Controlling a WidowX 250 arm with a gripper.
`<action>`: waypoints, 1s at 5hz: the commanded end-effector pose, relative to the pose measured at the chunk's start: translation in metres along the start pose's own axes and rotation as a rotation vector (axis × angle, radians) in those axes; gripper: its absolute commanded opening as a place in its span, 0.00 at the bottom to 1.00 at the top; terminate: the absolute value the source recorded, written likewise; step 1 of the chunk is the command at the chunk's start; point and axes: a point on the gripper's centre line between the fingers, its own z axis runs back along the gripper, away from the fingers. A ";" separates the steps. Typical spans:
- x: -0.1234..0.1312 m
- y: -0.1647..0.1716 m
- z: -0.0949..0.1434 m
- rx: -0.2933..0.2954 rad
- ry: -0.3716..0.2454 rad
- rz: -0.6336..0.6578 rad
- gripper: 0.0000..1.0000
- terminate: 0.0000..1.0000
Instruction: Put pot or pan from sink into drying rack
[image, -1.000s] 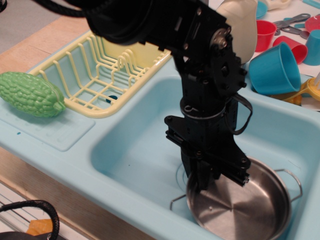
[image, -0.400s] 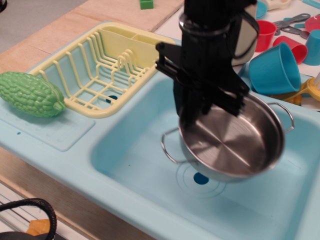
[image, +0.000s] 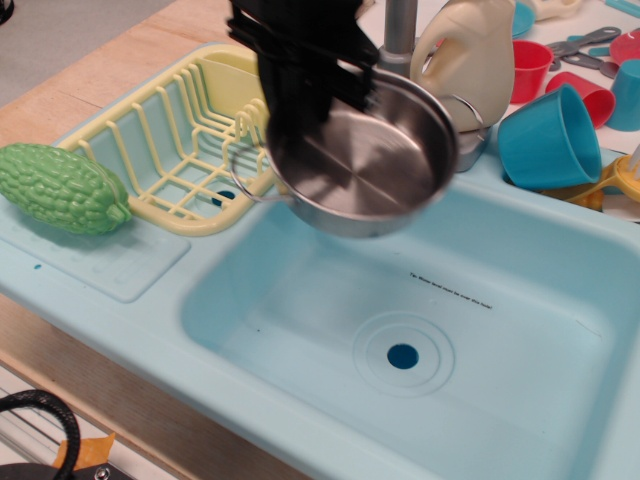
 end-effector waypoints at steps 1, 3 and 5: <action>-0.002 0.040 0.013 0.032 -0.044 0.028 0.00 0.00; -0.006 0.085 0.008 0.023 -0.095 0.059 0.00 0.00; -0.021 0.118 0.006 0.031 -0.142 0.136 0.00 0.00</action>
